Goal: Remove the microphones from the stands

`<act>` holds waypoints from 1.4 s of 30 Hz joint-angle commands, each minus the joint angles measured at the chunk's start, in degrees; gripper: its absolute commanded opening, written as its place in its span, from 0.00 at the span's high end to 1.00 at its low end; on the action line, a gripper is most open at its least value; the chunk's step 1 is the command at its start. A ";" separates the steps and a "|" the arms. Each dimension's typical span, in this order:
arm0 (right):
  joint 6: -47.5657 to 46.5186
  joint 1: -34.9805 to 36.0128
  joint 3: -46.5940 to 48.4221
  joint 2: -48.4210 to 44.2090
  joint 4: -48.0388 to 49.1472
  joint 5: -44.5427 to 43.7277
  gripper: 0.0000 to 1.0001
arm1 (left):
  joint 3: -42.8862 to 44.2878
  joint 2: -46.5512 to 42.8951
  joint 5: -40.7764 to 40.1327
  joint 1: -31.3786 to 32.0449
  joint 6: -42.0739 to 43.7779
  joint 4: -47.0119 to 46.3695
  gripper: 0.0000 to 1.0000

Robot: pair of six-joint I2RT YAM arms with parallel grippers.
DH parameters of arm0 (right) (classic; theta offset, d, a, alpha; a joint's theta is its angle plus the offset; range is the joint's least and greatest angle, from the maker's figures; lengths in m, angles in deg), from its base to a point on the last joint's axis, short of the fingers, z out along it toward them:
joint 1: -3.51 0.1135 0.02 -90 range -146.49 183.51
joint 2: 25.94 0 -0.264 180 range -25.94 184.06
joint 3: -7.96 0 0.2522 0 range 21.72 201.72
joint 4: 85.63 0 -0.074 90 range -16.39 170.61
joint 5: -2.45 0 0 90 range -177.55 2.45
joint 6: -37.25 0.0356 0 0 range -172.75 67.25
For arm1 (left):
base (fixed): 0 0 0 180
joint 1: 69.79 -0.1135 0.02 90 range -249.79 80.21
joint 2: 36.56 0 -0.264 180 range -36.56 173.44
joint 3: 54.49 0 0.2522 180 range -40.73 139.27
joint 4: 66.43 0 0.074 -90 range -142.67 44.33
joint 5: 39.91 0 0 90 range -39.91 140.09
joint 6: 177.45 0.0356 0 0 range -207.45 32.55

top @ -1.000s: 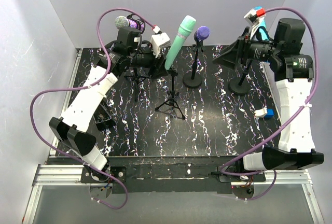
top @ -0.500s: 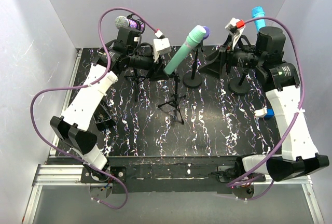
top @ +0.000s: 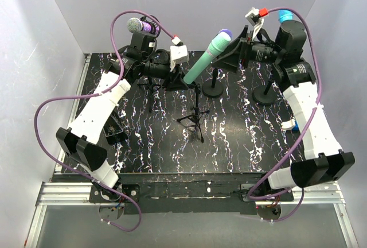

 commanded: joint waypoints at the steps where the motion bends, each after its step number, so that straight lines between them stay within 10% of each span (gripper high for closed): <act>1: 6.45 1.00 -0.19 1.83 15.20 3.94 0.15 | 1.87 -0.26 0.49 0.14 4.84 4.49 1.00; 12: 10.15 3.03 0.86 4.30 22.42 4.90 0.39 | 2.14 0.97 0.05 0.06 4.05 3.62 1.00; 20: 9.89 3.03 3.23 3.51 19.96 5.61 0.99 | 0.74 0.44 -1.27 0.58 3.97 4.41 1.00; 39: 7.00 -7.07 22.57 3.07 8.28 6.04 0.99 | -2.34 -1.67 -3.02 1.20 1.06 0.19 1.00; 42: 3.39 -9.09 22.14 0.44 3.36 7.36 0.99 | -2.08 -1.93 -3.12 1.63 -0.08 -0.69 0.88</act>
